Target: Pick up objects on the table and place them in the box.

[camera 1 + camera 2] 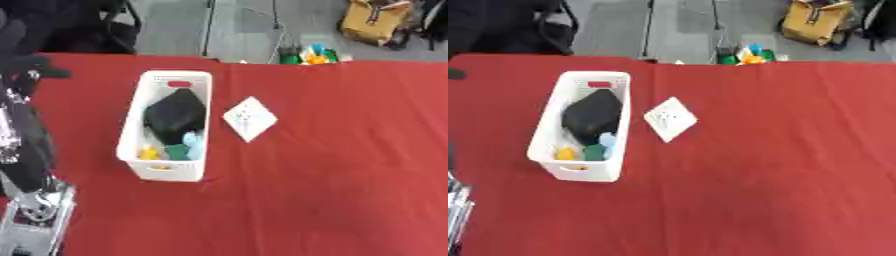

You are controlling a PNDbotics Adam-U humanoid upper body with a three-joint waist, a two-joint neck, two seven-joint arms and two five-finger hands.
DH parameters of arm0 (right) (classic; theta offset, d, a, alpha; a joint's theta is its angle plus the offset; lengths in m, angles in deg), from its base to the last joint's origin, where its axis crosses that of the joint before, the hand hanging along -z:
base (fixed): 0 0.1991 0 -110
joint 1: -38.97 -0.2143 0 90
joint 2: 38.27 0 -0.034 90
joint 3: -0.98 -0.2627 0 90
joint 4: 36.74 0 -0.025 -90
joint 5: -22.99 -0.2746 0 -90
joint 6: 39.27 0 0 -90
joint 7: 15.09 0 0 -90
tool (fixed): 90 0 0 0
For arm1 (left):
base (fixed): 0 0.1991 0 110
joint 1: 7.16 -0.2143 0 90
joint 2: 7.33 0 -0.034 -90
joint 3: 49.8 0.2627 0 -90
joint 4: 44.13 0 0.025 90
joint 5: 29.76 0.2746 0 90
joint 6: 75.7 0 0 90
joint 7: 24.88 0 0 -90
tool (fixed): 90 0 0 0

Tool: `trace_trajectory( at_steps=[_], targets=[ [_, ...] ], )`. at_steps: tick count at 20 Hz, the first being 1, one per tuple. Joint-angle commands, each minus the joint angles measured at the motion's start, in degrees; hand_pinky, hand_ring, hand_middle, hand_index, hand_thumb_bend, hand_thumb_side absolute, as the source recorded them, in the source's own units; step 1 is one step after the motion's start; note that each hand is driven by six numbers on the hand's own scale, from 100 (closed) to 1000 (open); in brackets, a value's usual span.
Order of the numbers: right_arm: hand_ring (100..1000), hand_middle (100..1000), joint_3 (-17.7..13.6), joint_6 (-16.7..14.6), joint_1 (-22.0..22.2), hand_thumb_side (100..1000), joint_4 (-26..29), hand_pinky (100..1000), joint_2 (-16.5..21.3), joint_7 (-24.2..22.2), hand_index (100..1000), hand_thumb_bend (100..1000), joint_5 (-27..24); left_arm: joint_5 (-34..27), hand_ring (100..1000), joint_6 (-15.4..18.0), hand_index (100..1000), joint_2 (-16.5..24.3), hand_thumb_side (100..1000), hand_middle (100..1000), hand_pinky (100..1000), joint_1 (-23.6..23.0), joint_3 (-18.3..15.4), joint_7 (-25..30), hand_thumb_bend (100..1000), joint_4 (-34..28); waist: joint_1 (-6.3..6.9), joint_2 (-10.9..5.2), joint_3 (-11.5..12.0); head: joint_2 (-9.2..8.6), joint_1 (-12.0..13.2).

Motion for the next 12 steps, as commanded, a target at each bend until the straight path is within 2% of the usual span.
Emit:
trace_trajectory(
  at_steps=[1,2,9,11,12],
  targets=[
    [671,609,-0.09,-1.83,-0.21,1000,1.32,632,0.76,1.83,759,159,0.11,0.12,894,0.08,743,0.38,1000,892,514,0.77,-0.37,-0.33,136,-0.94,-0.02,-0.98,0.03,-0.29,-0.06],
    [682,621,-0.09,-1.93,-0.22,1000,1.32,635,0.77,1.96,782,154,0.07,0.12,900,0.13,803,0.4,1000,913,517,0.78,-0.35,-0.34,139,-0.94,-0.02,-0.99,0.06,-0.28,-0.06],
    [701,649,-0.09,-2.59,-0.21,1000,1.32,649,0.9,2.93,803,152,-0.19,0.11,918,0.39,847,0.47,1000,939,522,0.8,-0.34,-0.11,145,-0.94,-0.06,-1.09,0.17,-0.36,-0.03],
    [717,660,0.07,-2.67,-0.19,1000,1.32,660,1.04,2.57,803,183,0.02,0.16,919,0.41,846,0.47,1000,939,524,0.83,-0.36,-0.13,146,-0.94,-0.1,-1.12,0.17,-0.43,-0.03],
    [769,709,0.16,-2.63,-0.18,1000,1.32,718,1.3,2.11,827,274,0.25,0.19,919,0.4,844,0.47,1000,938,525,0.83,-0.37,-0.16,147,-0.94,-0.14,-1.15,0.15,-0.41,0.01]
  ],
)
